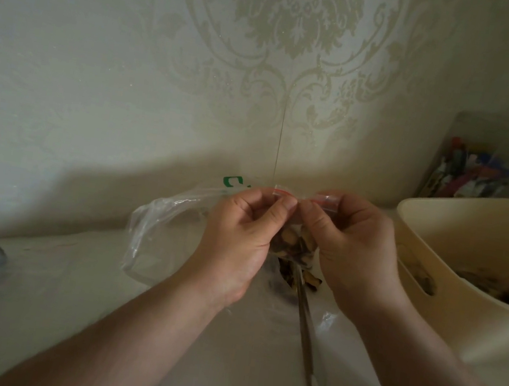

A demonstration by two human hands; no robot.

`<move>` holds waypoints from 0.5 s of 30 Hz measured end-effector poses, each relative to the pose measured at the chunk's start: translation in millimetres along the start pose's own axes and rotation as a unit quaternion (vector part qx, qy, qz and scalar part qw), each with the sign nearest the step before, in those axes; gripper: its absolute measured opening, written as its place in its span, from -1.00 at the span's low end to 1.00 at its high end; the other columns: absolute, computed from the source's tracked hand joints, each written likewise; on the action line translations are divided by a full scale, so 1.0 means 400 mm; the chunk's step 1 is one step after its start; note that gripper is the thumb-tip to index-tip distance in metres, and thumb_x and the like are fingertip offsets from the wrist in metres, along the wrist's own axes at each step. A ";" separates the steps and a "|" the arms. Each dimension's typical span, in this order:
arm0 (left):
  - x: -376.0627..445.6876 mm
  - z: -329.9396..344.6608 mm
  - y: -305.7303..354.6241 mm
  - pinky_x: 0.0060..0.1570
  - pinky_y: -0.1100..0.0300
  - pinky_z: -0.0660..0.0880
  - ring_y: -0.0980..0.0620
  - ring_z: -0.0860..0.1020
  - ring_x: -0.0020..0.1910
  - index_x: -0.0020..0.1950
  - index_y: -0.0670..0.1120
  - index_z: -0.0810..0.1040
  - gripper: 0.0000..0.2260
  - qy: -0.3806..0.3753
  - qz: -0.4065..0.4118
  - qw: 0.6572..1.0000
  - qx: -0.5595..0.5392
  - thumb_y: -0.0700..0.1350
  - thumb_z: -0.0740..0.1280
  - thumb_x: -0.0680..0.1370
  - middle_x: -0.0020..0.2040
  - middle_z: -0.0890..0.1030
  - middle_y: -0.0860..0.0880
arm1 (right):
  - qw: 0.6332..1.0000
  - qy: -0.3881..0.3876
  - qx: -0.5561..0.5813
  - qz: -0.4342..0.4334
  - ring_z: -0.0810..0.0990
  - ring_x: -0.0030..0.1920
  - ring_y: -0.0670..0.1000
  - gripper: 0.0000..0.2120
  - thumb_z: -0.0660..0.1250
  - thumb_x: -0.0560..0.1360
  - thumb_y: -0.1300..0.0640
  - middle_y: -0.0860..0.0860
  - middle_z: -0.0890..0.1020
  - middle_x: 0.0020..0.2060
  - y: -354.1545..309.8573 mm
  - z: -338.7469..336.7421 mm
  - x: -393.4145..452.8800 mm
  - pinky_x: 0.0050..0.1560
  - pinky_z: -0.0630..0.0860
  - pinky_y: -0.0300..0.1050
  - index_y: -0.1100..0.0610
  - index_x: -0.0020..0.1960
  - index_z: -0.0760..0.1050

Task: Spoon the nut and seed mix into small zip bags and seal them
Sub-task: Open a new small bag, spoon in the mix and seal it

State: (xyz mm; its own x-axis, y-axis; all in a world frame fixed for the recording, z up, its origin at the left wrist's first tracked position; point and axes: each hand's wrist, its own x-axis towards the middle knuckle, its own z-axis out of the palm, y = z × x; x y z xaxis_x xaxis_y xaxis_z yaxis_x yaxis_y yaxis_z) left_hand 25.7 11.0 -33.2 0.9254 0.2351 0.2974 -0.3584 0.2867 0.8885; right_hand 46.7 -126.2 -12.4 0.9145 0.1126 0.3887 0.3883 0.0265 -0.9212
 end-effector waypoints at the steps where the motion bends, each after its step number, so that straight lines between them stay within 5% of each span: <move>1: 0.000 0.000 0.002 -0.09 0.11 0.60 -0.01 0.68 -0.17 -0.03 -0.17 0.70 -0.84 0.003 0.004 1.000 0.004 -0.10 0.44 0.49 -0.16 0.72 -0.10 | 1.000 -0.001 -0.009 -0.002 0.74 -0.20 0.01 -0.99 0.47 0.56 0.24 0.05 0.75 -0.21 0.001 0.000 0.001 -0.20 0.65 -0.20 0.18 -0.04 0.66; 7: -0.007 0.001 0.013 -0.29 0.21 0.60 0.01 0.68 -0.25 0.03 -0.27 0.65 -0.89 -0.005 0.000 1.000 -0.008 -0.24 0.39 0.57 -0.20 0.70 -0.12 | 0.997 -0.065 0.030 0.016 0.72 -0.26 0.05 -0.90 0.45 0.56 0.23 0.18 0.73 -0.22 -0.014 -0.010 -0.003 -0.25 0.63 -0.21 0.28 0.00 0.64; 15: 0.000 -0.009 0.030 -0.12 0.12 0.62 -0.18 0.71 -0.10 -0.09 -0.15 0.77 -0.85 0.010 -0.029 0.999 -0.006 -0.12 0.47 0.41 -0.09 0.73 -0.29 | 0.998 -0.032 0.041 0.018 0.70 -0.36 -0.03 -0.87 0.47 0.53 0.24 0.07 0.73 -0.32 -0.024 -0.011 -0.004 -0.39 0.58 -0.26 0.33 -0.05 0.61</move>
State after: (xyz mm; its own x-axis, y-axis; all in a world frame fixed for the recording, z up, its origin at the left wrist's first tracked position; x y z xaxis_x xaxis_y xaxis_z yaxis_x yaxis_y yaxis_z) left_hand 21.0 17.7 -23.5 0.9421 0.2367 0.2376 -0.3053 0.3121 0.8997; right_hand 42.0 -130.9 -4.2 0.9170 0.1786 0.3566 0.3430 0.1031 -0.9337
